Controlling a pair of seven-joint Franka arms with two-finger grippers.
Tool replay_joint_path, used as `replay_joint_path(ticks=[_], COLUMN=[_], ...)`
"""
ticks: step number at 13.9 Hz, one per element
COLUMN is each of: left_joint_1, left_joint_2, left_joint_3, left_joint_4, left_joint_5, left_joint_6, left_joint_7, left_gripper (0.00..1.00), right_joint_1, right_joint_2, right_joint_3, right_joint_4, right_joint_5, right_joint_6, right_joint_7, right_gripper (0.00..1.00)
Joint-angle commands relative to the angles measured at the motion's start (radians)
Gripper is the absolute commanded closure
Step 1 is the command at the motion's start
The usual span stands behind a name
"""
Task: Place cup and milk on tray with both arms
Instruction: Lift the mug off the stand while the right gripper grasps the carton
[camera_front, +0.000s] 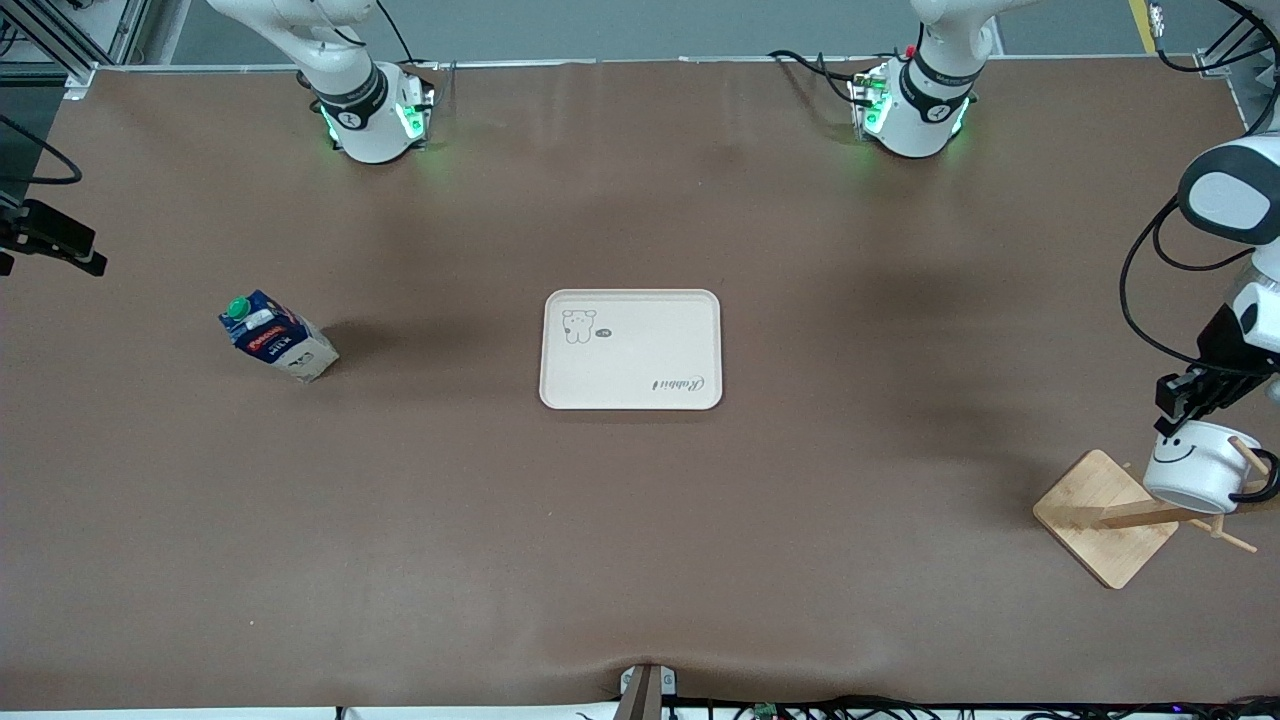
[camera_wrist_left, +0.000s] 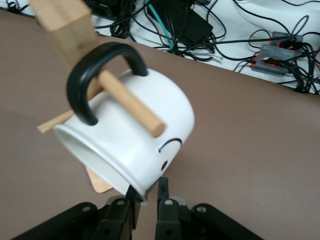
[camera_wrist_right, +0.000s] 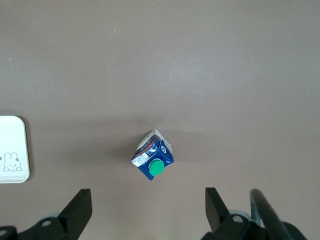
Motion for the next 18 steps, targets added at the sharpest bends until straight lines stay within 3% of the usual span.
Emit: replay_joint_path(ticks=[1, 5, 11, 13, 18], left_joint_1=[0.006, 0.006, 0.011, 0.012, 0.008], left_joint_2=[0.000, -0.017, -0.067, -0.090, -0.130], left_joint_3=[-0.016, -0.068, -0.068, -0.069, -0.088], left_joint_4=[0.010, 0.029, 0.030, 0.030, 0.046], left_joint_5=[-0.018, -0.015, -0.006, 0.026, 0.034], left_joint_6=[0.011, -0.004, -0.107, -0.131, -0.222], left_joint_7=[0.019, -0.030, -0.027, -0.030, -0.096], left_gripper=[1.00, 1.00, 1.00, 1.00, 1.00], right_joint_1=[-0.008, -0.008, -0.006, 0.000, 0.001], right_joint_2=[0.022, 0.029, 0.054, 0.153, 0.163], right_joint_3=[0.005, 0.005, 0.005, 0.005, 0.005], right_joint_4=[0.021, 0.021, 0.010, 0.016, 0.019], right_joint_5=[0.000, 0.000, 0.000, -0.003, -0.016], right_joint_6=[-0.008, -0.010, -0.019, -0.014, -0.004], right_joint_7=[0.003, 0.002, -0.001, -0.004, -0.005], right_gripper=[0.00, 0.00, 0.00, 0.00, 0.00])
